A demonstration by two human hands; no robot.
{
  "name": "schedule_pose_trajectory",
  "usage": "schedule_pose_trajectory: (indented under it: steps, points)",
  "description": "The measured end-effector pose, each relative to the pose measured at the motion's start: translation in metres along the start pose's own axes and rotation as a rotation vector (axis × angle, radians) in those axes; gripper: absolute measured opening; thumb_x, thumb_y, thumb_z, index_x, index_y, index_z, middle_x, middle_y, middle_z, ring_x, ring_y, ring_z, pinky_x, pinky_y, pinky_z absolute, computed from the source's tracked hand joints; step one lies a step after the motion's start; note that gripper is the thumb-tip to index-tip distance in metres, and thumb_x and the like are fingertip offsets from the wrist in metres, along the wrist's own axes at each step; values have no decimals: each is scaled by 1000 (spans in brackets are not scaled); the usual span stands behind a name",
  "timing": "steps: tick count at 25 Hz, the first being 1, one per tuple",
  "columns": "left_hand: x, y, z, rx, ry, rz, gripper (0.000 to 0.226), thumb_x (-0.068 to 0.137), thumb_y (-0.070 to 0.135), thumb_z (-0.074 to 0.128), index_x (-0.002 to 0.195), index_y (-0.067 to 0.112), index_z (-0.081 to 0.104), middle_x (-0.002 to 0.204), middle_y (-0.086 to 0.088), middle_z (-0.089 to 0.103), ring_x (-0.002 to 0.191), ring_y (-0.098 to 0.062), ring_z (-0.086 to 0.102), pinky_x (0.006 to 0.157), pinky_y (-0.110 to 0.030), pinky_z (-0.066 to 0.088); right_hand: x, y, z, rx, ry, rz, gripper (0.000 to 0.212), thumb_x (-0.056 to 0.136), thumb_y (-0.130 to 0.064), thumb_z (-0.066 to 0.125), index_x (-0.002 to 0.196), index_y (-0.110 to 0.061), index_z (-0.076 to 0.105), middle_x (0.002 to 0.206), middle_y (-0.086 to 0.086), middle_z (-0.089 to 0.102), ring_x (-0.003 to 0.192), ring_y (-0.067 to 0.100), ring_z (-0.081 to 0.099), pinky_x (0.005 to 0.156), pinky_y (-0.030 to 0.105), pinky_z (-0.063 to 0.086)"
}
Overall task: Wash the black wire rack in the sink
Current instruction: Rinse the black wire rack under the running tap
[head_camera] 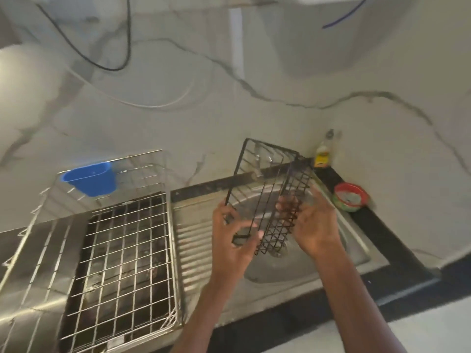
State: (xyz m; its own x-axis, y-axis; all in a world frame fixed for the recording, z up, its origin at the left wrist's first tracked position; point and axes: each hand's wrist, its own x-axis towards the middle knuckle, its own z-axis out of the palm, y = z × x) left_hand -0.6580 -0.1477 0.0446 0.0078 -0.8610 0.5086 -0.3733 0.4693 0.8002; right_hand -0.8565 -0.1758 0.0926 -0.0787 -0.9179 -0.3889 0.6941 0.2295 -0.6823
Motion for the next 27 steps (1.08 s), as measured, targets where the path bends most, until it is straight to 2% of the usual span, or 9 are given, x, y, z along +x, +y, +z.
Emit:
schedule_pose_trajectory:
  steps: [3, 7, 9, 12, 14, 17, 20, 24, 27]
  points:
    - [-19, -39, 23, -7, -85, -35, 17, 83, 27, 88, 91, 15, 78, 140, -8, 53, 153, -25, 39, 126, -42, 33, 12, 13, -35, 99, 196, 44, 41, 100, -47, 55, 87, -12, 70, 66, 4, 67, 60, 19, 67, 70, 34, 54]
    - [-27, -53, 45, -69, -22, -211, 6, 95, 29, 78, 100, 26, 76, 141, 0, 60, 145, -18, 49, 120, -53, 41, 50, 24, -71, -85, 446, 2, 23, 100, -35, 57, 105, -14, 62, 63, 0, 59, 63, 17, 59, 84, 38, 47]
    - [-8, -51, 52, -159, 46, -344, 26, 102, 38, 65, 121, 23, 71, 136, 4, 63, 136, -18, 57, 114, -53, 47, 67, 23, -81, -189, 459, 10, 21, 99, -36, 58, 102, -16, 64, 66, -2, 60, 69, 17, 56, 89, 40, 43]
    - [38, -65, 72, -377, -26, -594, 51, 107, 53, 49, 139, 18, 66, 139, 3, 69, 134, -16, 61, 118, -47, 45, 97, 22, -87, -314, 395, 29, 23, 102, -38, 54, 97, -19, 64, 68, -2, 59, 69, 17, 53, 84, 37, 45]
    - [65, -82, 93, -455, -1, -666, 46, 105, 53, 53, 122, 16, 74, 121, -3, 77, 119, -21, 69, 112, -46, 47, 127, 20, -93, -366, 367, 61, 26, 103, -39, 54, 92, -19, 66, 63, -4, 59, 68, 16, 53, 85, 37, 44]
    - [95, -98, 122, -495, 98, -832, 14, 100, 30, 65, 98, 22, 76, 93, -5, 73, 96, -27, 65, 95, -49, 48, 165, 12, -103, -419, 293, 120, 35, 102, -45, 54, 83, -20, 69, 63, -4, 63, 66, 17, 58, 74, 35, 50]
    - [106, -105, 141, -528, 102, -875, 24, 103, 6, 58, 100, 22, 75, 88, -7, 68, 94, -27, 61, 92, -47, 46, 189, 0, -110, -495, 260, 190, 31, 102, -38, 54, 89, -17, 72, 78, 0, 72, 83, 23, 69, 73, 33, 52]
    - [120, -119, 153, -331, -27, -766, 15, 105, 6, 57, 105, 13, 69, 92, -8, 64, 91, -23, 58, 90, -43, 48, 224, -30, -130, -697, 288, -165, 15, 96, -11, 62, 108, -13, 70, 98, -5, 67, 96, 16, 61, 76, 25, 47]
    - [133, -137, 156, -178, -154, -716, 5, 101, 5, 61, 103, 2, 63, 89, -7, 58, 87, -19, 52, 85, -39, 42, 239, -57, -119, -929, -138, -385, 28, 97, -5, 64, 122, -16, 69, 126, -11, 65, 115, -6, 59, 94, 11, 44]
